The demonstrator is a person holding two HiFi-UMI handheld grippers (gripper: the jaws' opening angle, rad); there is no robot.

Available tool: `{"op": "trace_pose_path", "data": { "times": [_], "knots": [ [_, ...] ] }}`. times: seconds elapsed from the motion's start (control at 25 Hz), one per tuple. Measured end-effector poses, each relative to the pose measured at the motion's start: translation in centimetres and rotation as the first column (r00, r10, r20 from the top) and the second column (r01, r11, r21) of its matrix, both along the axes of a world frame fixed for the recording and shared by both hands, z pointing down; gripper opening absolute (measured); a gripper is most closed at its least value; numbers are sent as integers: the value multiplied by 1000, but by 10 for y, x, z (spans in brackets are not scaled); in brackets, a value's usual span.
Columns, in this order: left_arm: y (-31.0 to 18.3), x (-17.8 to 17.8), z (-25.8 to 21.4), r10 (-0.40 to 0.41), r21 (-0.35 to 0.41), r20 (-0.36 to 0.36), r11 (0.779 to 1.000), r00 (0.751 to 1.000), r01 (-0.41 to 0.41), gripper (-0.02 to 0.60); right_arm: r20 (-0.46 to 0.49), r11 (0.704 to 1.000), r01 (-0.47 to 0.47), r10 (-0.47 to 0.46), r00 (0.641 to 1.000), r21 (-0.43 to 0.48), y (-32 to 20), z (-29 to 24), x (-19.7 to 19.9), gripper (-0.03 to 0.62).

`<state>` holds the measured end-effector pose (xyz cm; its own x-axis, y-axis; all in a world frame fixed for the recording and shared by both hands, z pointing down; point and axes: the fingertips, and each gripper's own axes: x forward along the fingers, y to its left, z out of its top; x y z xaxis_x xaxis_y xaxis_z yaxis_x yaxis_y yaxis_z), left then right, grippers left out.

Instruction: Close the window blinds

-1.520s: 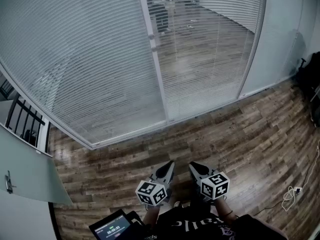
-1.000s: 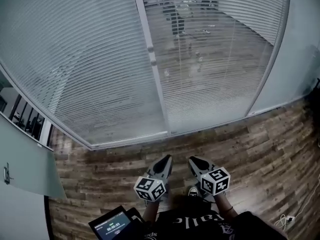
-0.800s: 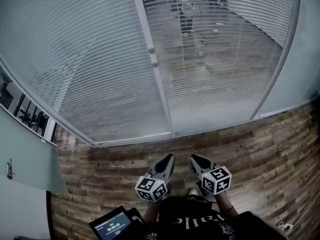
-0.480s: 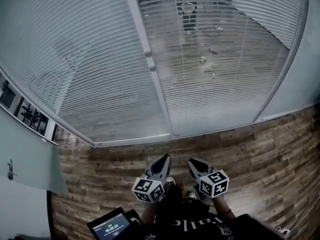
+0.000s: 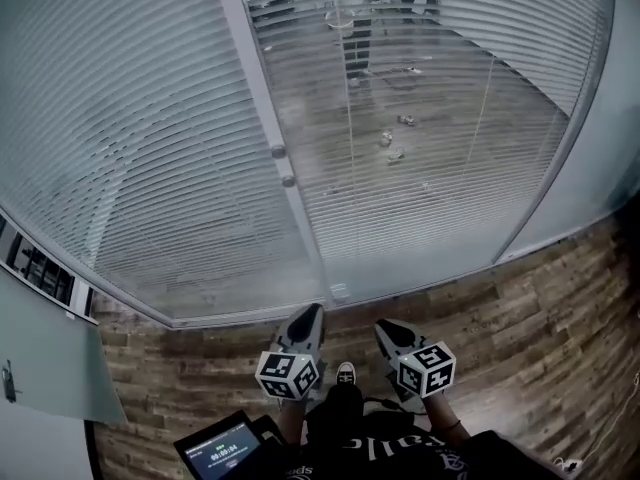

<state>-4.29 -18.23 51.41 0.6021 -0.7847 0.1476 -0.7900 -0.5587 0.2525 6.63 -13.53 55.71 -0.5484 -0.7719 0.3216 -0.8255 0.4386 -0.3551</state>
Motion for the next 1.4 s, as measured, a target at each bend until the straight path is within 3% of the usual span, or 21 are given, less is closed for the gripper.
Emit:
{"op": "trace_pose_path", "data": {
  "times": [0.32, 0.48, 0.64, 0.88, 1.08, 1.16, 1.28, 1.32, 1.36, 1.4],
  "knots": [
    [-94, -33, -38, -22, 94, 43, 995, 999, 18, 85, -7, 999, -44, 44, 999, 31, -78, -16, -23, 40],
    [-132, -43, -47, -34, 158, 135, 987, 990, 12, 87, -9, 998, -57, 58, 998, 37, -96, -14, -35, 40],
    [-177, -47, -61, -89, 243, 256, 970, 963, 25, 87, -16, 998, -64, 64, 998, 19, -107, -4, -43, 40],
    [-232, -26, -80, -184, 327, 415, 944, 891, 42, 103, -21, 997, -76, 76, 997, 0, -119, -1, -31, 40],
    [-255, -18, -80, -262, 378, 521, 924, 813, 55, 140, -29, 998, -60, 60, 998, -6, -128, 6, -23, 40],
    [-265, -19, -80, -298, 403, 576, 914, 761, 52, 141, -34, 999, -40, 40, 999, -15, -137, 7, -22, 40],
    [-282, -23, -78, -359, 436, 672, 899, 648, 46, 141, -38, 1000, -11, 10, 999, -22, -156, 2, -17, 40],
    [-284, -22, -78, -378, 448, 687, 893, 621, 48, 140, -38, 1000, -2, 1, 999, -22, -161, -1, -12, 40],
    [-285, -21, -79, -393, 459, 685, 887, 614, 56, 140, -39, 1000, 5, -6, 999, -21, -166, -3, -7, 40],
    [-285, -18, -80, -401, 464, 663, 883, 632, 74, 140, -39, 1000, 11, -12, 999, -19, -170, -5, -2, 40]
  ]
}}
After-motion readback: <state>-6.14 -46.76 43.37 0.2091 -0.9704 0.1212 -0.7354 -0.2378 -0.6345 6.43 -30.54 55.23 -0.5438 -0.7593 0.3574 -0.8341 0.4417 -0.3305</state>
